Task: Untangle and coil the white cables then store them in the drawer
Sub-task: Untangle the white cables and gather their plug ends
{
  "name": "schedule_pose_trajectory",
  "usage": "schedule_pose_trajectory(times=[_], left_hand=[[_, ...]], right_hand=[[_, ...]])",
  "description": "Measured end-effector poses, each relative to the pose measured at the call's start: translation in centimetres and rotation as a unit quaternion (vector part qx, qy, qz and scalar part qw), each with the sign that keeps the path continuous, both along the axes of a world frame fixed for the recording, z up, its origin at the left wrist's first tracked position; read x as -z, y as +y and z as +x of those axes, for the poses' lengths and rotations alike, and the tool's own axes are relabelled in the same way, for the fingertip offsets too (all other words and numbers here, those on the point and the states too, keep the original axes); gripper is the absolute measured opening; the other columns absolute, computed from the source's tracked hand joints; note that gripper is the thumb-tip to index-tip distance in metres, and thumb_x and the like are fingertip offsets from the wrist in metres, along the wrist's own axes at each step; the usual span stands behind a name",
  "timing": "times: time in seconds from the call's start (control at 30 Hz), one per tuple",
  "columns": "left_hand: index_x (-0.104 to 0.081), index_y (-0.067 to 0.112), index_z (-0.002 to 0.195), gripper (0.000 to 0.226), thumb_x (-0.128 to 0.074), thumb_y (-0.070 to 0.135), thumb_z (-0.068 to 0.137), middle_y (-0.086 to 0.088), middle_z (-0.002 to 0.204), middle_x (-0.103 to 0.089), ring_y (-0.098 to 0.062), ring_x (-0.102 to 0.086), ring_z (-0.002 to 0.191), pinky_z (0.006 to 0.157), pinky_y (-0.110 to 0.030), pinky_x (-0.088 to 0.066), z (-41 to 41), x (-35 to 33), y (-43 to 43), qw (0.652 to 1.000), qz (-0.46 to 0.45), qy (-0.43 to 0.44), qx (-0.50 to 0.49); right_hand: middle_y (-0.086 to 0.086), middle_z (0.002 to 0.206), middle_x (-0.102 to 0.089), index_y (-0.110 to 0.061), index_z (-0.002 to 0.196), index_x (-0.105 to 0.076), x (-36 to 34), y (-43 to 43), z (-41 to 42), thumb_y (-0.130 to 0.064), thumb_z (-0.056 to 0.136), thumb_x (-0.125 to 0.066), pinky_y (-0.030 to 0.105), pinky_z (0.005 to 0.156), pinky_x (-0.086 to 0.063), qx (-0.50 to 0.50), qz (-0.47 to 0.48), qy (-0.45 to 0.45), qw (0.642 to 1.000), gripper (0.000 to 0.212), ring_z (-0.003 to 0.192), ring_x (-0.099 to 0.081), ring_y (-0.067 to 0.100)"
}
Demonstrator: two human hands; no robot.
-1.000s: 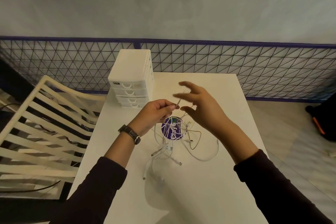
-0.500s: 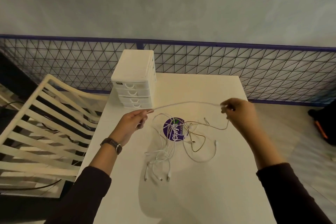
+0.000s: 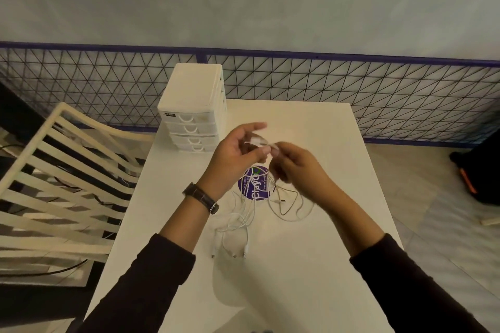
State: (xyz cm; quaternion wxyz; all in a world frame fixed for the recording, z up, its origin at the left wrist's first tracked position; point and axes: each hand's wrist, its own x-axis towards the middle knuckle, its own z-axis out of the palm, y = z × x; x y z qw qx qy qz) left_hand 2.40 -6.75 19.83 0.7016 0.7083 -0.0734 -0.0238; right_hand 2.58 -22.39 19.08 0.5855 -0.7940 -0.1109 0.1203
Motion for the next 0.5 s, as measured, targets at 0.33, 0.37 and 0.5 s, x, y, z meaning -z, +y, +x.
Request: schedule_pose_trajectory(times=[0.33, 0.37, 0.5], left_hand=[[-0.067, 0.016, 0.091, 0.036, -0.046, -0.012, 0.084, 0.002, 0.091, -0.066, -0.013, -0.061, 0.089, 0.084, -0.018, -0.049, -1.7, 11.9, 3.3, 0.944, 0.25, 0.188, 0.103], [-0.069, 0.014, 0.092, 0.041, -0.042, -0.014, 0.082, -0.001, 0.098, -0.068, -0.016, -0.061, 0.097, 0.089, -0.021, -0.048, -2.3, 13.2, 3.6, 0.922, 0.3, 0.201, 0.138], [-0.069, 0.018, 0.107, 0.053, -0.039, -0.015, 0.078, -0.005, 0.133, -0.053, -0.02, -0.05, 0.123, 0.09, -0.023, -0.044, -4.7, 17.5, 5.6, 0.82, 0.47, 0.218, 0.244]], right_hand=[[0.006, 0.064, -0.053, -0.014, 0.106, -0.054, -4.3, -4.2, 0.4, -0.022, 0.098, -0.032, 0.014, 0.034, -0.028, 0.019, 0.29, 0.206, 0.934, 0.025, 0.034, -0.024, 0.008], [0.006, 0.066, -0.054, -0.014, 0.107, -0.055, -3.9, -4.7, -0.1, -0.022, 0.098, -0.033, 0.015, 0.033, -0.029, 0.017, 0.288, 0.213, 0.934, 0.025, 0.034, -0.026, 0.008], [0.006, 0.07, -0.057, -0.016, 0.115, -0.053, -1.7, -6.6, -2.2, -0.02, 0.1, -0.03, 0.015, 0.032, -0.031, 0.015, 0.283, 0.23, 0.931, 0.028, 0.033, -0.031, 0.007]])
